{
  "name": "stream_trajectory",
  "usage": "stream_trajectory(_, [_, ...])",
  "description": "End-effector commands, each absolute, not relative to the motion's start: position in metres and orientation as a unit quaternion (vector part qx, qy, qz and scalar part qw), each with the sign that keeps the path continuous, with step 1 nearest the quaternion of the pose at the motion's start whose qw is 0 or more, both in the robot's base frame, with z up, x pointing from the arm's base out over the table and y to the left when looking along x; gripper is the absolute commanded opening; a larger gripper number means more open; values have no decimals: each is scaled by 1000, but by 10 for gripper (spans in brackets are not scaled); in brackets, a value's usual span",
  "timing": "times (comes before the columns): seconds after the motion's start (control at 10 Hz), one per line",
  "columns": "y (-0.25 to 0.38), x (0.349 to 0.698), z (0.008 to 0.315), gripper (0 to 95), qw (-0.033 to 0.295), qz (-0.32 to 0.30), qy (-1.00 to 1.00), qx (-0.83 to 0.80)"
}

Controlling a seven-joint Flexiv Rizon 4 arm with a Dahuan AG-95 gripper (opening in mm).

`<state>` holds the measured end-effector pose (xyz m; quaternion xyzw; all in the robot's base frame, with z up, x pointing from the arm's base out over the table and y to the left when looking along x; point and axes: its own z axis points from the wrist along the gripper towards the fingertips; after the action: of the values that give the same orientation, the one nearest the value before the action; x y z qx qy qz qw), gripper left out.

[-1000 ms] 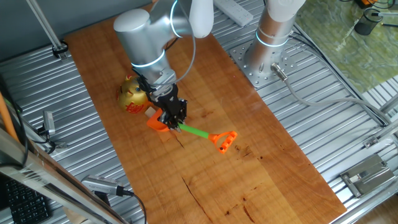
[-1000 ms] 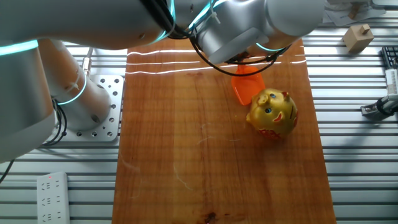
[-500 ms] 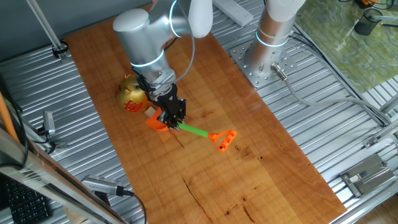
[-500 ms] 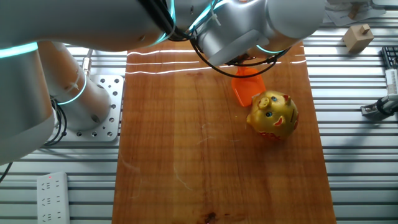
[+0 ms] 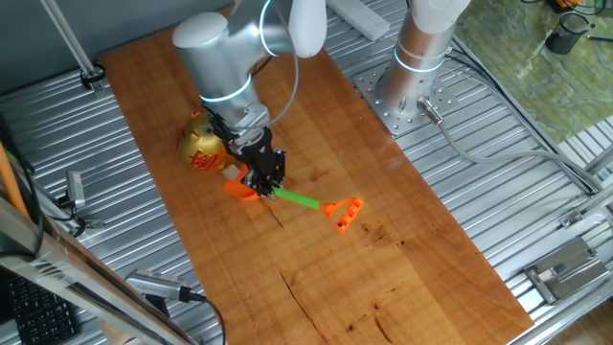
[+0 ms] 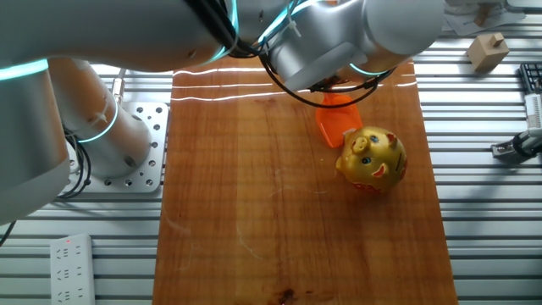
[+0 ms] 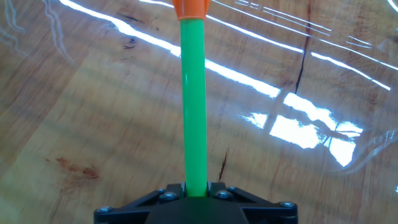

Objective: Use a shovel to scoop up an object

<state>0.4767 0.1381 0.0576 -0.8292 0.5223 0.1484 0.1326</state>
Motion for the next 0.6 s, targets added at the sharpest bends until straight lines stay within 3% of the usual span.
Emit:
stream_trajectory(0.1, [137, 477, 58, 0, 132, 148, 523, -829])
stream_trajectory(0.6, [133, 476, 55, 0, 127, 144, 518, -833])
